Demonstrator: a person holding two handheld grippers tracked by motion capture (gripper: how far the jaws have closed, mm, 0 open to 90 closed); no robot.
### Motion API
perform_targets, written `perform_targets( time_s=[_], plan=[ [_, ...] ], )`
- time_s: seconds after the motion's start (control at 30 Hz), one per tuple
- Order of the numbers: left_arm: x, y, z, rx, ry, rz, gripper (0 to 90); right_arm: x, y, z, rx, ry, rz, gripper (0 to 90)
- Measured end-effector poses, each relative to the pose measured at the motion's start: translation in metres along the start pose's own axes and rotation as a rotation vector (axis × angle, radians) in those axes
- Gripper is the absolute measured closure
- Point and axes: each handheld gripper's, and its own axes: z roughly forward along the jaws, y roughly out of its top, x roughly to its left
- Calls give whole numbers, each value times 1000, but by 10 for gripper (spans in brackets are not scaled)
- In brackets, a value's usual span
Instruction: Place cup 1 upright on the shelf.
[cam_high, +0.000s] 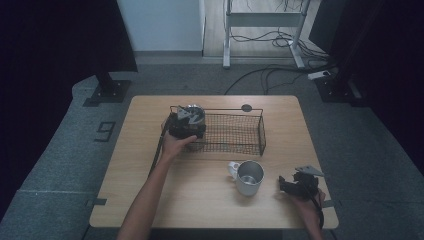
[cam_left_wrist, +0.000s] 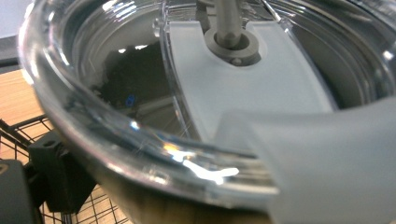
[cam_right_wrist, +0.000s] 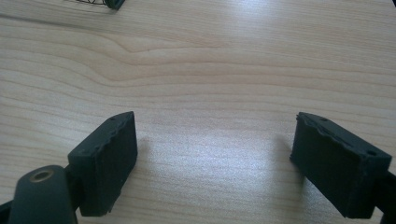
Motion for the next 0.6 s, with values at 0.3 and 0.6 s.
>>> perform_targets(
  time_s=[0.3,0.6],
  plan=[
    [1,-3,-2,-12,1,-26,35,0,0,0,0,0,0,140],
    [-1,-1,-14,-51,6,-51,0,0,0,0,0,0,0,140]
  ],
)
